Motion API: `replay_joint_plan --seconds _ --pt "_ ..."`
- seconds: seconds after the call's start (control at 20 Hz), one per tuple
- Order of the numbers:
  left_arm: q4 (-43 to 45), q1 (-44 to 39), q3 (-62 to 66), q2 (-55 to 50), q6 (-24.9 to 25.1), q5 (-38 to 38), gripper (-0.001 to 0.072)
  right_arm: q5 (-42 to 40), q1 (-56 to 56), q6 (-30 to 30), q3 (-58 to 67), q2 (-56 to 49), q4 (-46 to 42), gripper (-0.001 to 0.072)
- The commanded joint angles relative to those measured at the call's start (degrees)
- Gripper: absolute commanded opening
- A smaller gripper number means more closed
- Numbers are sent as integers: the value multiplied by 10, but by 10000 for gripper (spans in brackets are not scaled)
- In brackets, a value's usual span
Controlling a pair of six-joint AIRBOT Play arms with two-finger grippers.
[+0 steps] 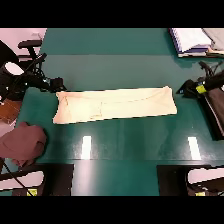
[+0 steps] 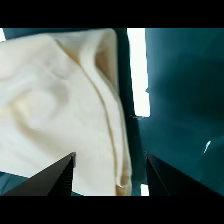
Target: Fold the shirts.
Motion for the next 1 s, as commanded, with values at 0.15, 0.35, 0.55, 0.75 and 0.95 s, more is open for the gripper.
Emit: replay_joint_plan --seconds 0.15,0.35,0.55,0.75,0.95 --pt "-33 -110 3 -3 -6 50 26 -9 -37 -50 -94 -37 78 513" --pt "-34 -207 4 -21 -54 119 26 -40 0 -60 -94 -61 147 491" --pt "-47 -272 30 -86 -62 160 25 -65 42 -75 -94 -50 154 18" --pt "-48 -308 117 -172 -62 124 26 -70 46 -75 -87 29 155 18" --pt "-49 -337 171 -231 -62 110 26 -23 64 -47 -5 108 156 17"
